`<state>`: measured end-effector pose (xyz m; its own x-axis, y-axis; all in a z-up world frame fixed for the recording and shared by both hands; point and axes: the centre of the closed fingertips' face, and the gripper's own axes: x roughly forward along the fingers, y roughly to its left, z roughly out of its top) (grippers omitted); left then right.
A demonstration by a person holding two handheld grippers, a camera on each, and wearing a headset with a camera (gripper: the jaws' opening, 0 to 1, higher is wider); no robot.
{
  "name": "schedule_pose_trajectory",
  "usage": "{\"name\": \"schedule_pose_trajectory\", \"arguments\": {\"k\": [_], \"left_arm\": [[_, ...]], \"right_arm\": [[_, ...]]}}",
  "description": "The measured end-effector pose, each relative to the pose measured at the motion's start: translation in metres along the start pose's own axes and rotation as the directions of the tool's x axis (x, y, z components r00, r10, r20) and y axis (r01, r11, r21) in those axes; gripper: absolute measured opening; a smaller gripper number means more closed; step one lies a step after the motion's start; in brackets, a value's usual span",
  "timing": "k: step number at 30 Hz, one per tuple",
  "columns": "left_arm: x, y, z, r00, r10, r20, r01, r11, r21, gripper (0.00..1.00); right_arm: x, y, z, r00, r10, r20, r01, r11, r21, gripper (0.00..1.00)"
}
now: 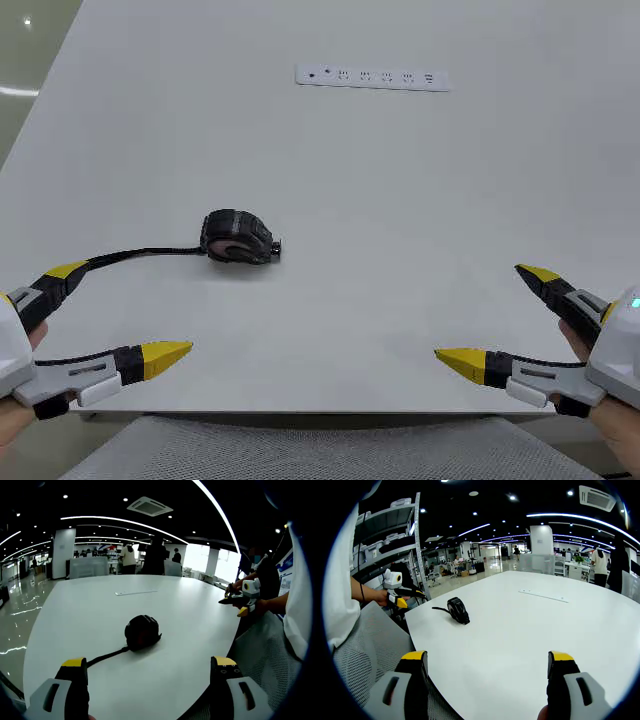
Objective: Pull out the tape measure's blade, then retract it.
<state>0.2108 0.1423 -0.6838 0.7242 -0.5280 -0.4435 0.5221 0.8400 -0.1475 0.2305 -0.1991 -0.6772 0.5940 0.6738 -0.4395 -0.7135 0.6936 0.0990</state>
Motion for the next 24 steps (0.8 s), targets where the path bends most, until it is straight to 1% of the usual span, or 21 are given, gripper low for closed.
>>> {"name": "schedule_pose_trajectory", "arguments": {"k": [24], "left_arm": [[0.0007, -0.0014, 0.0001, 1.0, -0.006, -0.004, 0.006, 1.0, 0.003, 0.99]], "right_arm": [[-0.0007, -0.0002, -0.0009, 1.0, 0.007, -0.003, -0.007, 1.0, -0.002, 0.94]]}}
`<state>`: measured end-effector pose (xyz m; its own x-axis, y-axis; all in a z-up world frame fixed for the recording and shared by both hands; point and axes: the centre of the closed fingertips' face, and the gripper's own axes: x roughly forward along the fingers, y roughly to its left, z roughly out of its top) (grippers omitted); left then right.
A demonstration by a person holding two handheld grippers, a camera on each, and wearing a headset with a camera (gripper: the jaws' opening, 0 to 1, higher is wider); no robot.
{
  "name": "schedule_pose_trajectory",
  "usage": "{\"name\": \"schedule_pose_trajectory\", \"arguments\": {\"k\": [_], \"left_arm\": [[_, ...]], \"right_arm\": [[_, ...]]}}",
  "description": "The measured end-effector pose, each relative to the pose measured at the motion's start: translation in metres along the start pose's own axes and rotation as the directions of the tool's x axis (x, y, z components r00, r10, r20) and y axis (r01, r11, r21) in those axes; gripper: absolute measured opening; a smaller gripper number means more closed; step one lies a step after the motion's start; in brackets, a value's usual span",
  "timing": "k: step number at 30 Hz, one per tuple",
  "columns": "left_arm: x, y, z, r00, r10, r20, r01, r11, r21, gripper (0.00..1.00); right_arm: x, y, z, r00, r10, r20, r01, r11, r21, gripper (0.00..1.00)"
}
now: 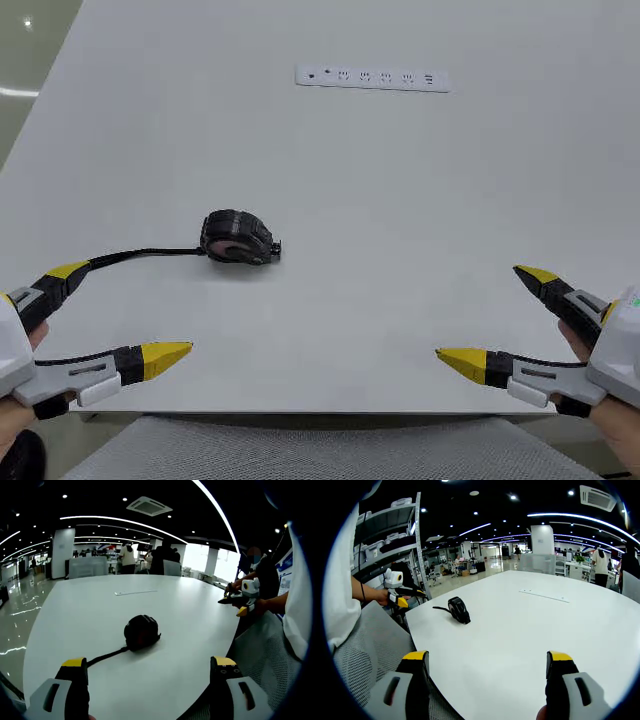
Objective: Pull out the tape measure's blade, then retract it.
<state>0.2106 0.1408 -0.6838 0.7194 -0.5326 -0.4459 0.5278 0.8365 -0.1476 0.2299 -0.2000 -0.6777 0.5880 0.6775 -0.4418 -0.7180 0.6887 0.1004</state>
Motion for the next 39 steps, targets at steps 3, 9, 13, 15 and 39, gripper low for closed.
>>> {"name": "schedule_pose_trajectory", "arguments": {"k": [3, 9, 13, 15, 39], "left_arm": [[0.0, 0.0, 0.0, 1.0, -0.001, 0.0, 0.001, 1.0, 0.0, 0.99], [0.001, 0.0, 0.0, 1.0, -0.003, -0.001, 0.003, 1.0, 0.001, 0.99], [0.001, 0.0, 0.0, 1.0, -0.004, -0.002, 0.004, 1.0, 0.004, 0.99], [0.002, 0.0, 0.0, 1.0, -0.006, -0.002, 0.006, 1.0, 0.003, 0.99], [0.03, -0.001, 0.008, 0.9955, -0.082, -0.047, 0.086, 0.992, 0.096, 0.99]], "right_arm": [[0.0, 0.0, 0.0, 1.0, 0.001, -0.002, -0.001, 1.0, 0.0, 0.94], [0.0, 0.0, -0.001, 1.0, 0.003, -0.003, -0.003, 1.0, -0.001, 0.94], [0.0, 0.0, -0.001, 1.0, 0.005, -0.004, -0.005, 1.0, -0.001, 0.93], [0.001, 0.0, -0.001, 1.0, 0.007, -0.004, -0.007, 1.0, -0.002, 0.93], [0.029, 0.002, -0.004, 0.9905, 0.106, -0.087, -0.114, 0.989, -0.093, 0.89]]}}
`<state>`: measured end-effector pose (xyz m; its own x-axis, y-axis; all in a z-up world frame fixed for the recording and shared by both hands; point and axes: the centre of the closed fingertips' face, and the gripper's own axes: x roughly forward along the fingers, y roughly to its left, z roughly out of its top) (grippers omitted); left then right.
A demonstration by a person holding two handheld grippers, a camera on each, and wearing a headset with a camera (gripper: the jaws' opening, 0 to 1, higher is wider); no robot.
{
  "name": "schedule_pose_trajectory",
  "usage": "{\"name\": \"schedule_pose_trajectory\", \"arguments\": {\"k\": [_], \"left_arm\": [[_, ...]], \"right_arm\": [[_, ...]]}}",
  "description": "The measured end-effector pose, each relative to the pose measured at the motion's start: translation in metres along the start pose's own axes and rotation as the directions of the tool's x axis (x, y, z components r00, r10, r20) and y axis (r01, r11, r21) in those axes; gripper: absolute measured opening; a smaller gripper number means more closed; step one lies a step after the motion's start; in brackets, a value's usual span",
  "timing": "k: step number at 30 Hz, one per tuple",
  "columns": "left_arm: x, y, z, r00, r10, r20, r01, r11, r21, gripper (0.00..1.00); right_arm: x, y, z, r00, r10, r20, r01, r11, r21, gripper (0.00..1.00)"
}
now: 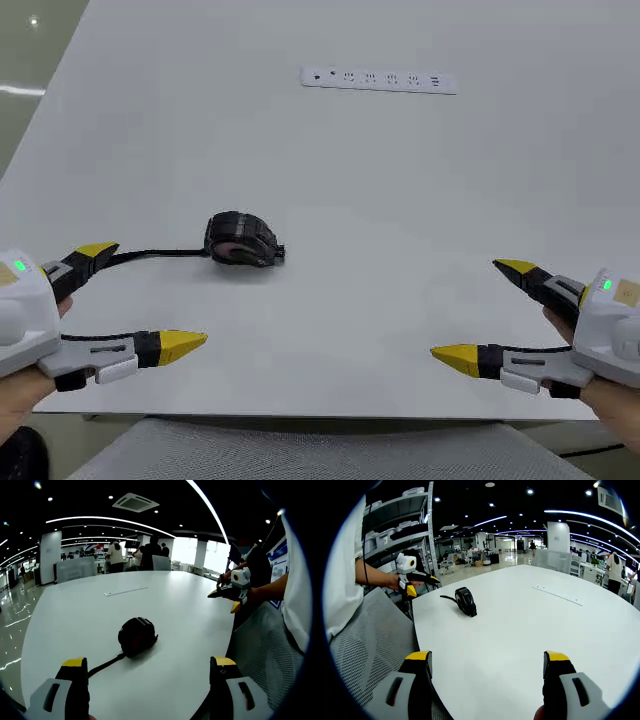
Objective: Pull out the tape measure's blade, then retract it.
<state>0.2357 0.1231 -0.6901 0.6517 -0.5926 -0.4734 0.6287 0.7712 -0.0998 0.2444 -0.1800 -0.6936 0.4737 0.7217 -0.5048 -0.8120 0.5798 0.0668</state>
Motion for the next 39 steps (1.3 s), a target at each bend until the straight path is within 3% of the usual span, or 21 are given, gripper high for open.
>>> {"name": "schedule_pose_trajectory", "arguments": {"k": [15, 22, 23, 30, 39], "left_arm": [[0.028, 0.003, 0.004, 0.9961, -0.069, -0.054, 0.074, 0.994, 0.08, 0.99], [0.029, 0.003, 0.004, 0.9959, -0.072, -0.055, 0.076, 0.994, 0.084, 0.98], [0.039, 0.008, 0.005, 0.992, -0.095, -0.083, 0.104, 0.988, 0.113, 0.98], [0.044, 0.011, 0.005, 0.9889, -0.111, -0.099, 0.124, 0.984, 0.129, 0.97], [0.064, 0.026, 0.01, 0.9817, -0.138, -0.131, 0.159, 0.973, 0.165, 0.94]], "right_arm": [[0.024, -0.003, 0.005, 0.9968, 0.069, -0.04, -0.072, 0.996, -0.058, 0.87], [0.025, -0.003, 0.005, 0.9964, 0.073, -0.043, -0.075, 0.995, -0.06, 0.85], [0.037, -0.007, 0.005, 0.992, 0.107, -0.068, -0.113, 0.99, -0.087, 0.85], [0.044, -0.009, 0.006, 0.9895, 0.125, -0.073, -0.131, 0.987, -0.091, 0.83], [0.067, -0.014, 0.013, 0.9823, 0.168, -0.083, -0.176, 0.978, -0.109, 0.81]]}}
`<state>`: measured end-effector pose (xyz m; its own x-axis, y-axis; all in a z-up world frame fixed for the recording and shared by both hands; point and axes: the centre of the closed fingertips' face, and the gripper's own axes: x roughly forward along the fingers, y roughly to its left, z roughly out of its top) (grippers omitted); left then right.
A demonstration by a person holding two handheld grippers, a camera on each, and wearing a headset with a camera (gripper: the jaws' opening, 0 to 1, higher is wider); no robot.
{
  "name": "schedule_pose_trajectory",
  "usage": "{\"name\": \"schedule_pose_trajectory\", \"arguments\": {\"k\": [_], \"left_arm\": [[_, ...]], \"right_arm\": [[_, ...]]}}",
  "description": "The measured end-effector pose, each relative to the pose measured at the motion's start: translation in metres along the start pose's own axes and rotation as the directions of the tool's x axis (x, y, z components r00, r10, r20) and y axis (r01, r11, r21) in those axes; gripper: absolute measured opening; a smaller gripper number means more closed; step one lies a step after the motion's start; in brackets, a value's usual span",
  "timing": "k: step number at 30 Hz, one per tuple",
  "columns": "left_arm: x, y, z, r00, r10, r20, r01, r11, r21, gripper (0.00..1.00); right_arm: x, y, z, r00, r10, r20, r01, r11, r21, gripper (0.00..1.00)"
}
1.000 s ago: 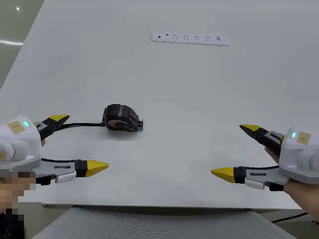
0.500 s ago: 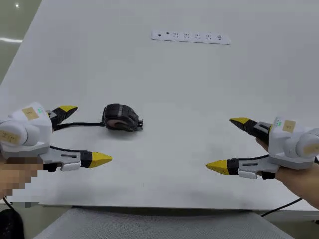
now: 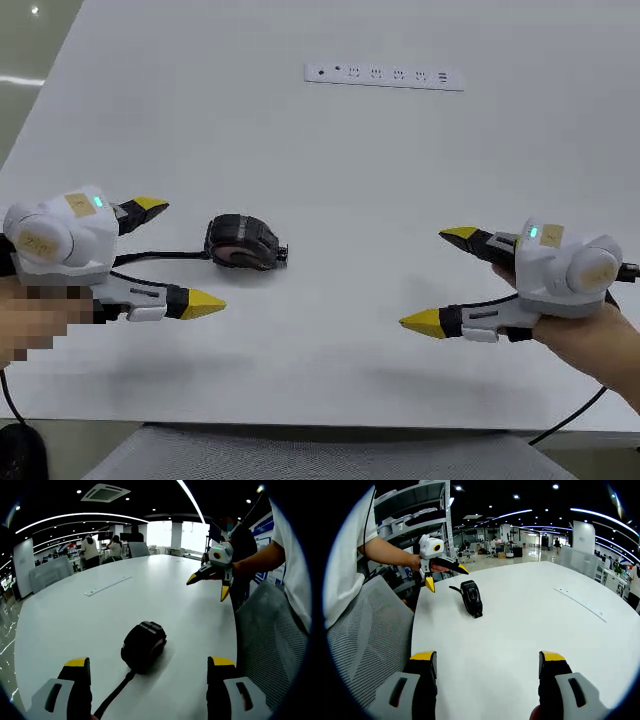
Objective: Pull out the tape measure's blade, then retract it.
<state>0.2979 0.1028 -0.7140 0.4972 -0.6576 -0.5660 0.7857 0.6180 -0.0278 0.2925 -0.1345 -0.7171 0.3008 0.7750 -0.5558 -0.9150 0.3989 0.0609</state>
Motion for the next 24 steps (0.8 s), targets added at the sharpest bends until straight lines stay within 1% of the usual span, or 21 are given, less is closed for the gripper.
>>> {"name": "schedule_pose_trajectory", "arguments": {"k": [6, 9, 11, 13, 17, 19, 24], "left_arm": [[0.011, 0.002, 0.0, 0.9994, -0.03, -0.017, 0.03, 0.999, 0.016, 0.91], [0.016, 0.003, -0.002, 0.9983, -0.052, -0.028, 0.052, 0.998, 0.018, 0.86], [0.02, 0.005, -0.003, 0.9976, -0.06, -0.034, 0.061, 0.998, 0.023, 0.84], [0.023, 0.006, -0.004, 0.997, -0.067, -0.039, 0.069, 0.997, 0.027, 0.82], [0.029, 0.009, -0.005, 0.9944, -0.092, -0.052, 0.094, 0.995, 0.038, 0.76], [0.032, 0.009, -0.006, 0.993, -0.103, -0.058, 0.106, 0.993, 0.046, 0.73], [0.04, 0.008, -0.01, 0.9884, -0.131, -0.078, 0.135, 0.989, 0.059, 0.69]], "right_arm": [[0.014, -0.003, 0.001, 0.9998, 0.018, 0.003, -0.018, 1.0, 0.009, 0.8], [0.021, -0.003, 0.0, 0.9996, 0.03, 0.001, -0.03, 1.0, 0.009, 0.8], [0.024, -0.001, 0.002, 0.9993, 0.037, 0.0, -0.037, 0.999, 0.01, 0.8], [0.028, -0.002, 0.001, 0.9991, 0.042, 0.001, -0.042, 0.999, 0.011, 0.8], [0.035, -0.004, 0.0, 0.9987, 0.051, 0.003, -0.051, 0.999, 0.016, 0.79], [0.039, -0.004, 0.0, 0.9985, 0.054, -0.006, -0.054, 0.998, 0.014, 0.79], [0.047, -0.004, 0.0, 0.9976, 0.069, -0.007, -0.069, 0.997, 0.018, 0.78]]}}
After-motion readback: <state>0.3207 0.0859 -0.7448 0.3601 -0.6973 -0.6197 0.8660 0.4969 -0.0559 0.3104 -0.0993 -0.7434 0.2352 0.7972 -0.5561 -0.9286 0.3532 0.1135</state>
